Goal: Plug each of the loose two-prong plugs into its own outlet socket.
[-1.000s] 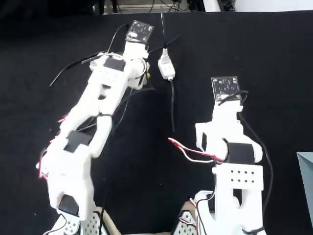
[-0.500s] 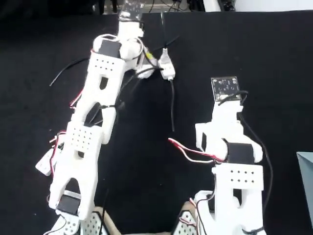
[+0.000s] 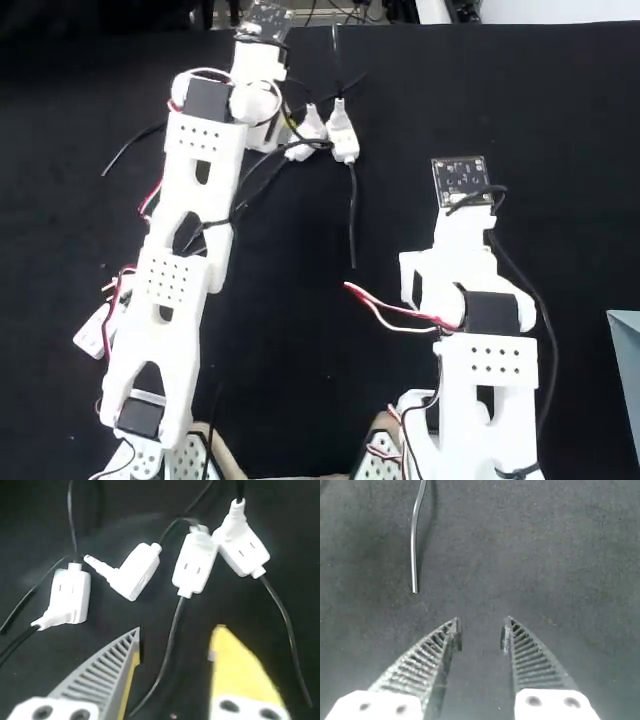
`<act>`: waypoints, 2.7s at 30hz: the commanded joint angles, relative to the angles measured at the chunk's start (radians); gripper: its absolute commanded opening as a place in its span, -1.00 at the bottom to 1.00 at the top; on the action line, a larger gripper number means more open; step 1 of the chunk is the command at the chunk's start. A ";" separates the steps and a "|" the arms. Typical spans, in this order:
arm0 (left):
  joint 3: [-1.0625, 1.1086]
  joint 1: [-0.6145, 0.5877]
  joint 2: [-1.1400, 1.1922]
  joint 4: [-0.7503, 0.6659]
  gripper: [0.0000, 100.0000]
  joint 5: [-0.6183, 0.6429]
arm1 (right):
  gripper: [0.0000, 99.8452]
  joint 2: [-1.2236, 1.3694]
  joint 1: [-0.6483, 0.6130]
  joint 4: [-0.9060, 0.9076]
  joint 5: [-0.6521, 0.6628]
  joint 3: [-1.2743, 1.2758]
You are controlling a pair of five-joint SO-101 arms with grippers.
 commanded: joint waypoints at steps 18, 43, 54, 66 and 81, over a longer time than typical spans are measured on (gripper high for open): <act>0.496 -0.117 -0.511 0.014 -0.93 -0.094 | -0.73 -0.010 -0.017 -0.012 0.011 0.018; 1.811 -0.257 -0.925 -0.454 -0.58 -0.736 | -0.73 -0.008 -0.017 -0.072 0.011 0.064; 2.178 -0.219 -0.927 -0.885 -0.70 -0.732 | -0.73 -0.008 -0.017 -0.097 0.011 0.076; 2.022 -0.162 -1.099 -0.611 -0.94 -0.729 | -0.73 -0.010 -0.017 -0.094 0.011 0.077; 1.995 0.038 -1.418 -0.531 -0.94 -0.477 | -0.73 -0.013 -0.017 -0.092 0.011 0.077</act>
